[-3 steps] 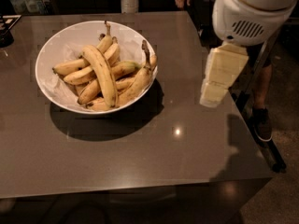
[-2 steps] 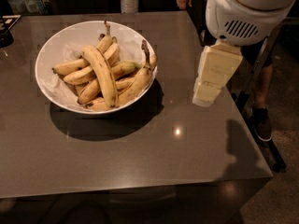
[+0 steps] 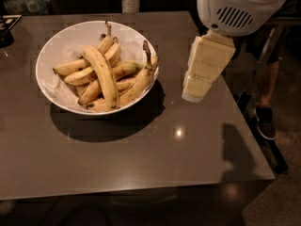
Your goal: Pick banana from white bowl
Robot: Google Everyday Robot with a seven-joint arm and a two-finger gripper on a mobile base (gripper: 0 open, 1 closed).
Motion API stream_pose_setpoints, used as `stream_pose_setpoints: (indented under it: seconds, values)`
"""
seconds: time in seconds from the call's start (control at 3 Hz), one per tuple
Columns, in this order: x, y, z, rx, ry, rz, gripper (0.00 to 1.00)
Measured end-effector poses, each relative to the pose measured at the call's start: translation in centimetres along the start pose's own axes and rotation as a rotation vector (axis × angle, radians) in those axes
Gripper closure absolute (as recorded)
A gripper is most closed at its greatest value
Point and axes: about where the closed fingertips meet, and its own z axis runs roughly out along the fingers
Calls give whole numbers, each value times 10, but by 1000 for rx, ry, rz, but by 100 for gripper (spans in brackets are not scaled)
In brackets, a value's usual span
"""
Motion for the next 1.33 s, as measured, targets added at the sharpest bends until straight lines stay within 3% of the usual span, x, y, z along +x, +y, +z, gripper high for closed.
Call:
stream_pose_setpoints:
  seconds: [0.33,0.67,1.33]
  values:
    - [-21,-2,11,-75,-63,26,0]
    - [-39,5,41,-200,-108,38,0]
    - [-51,10,49,-206,-127,60,0]
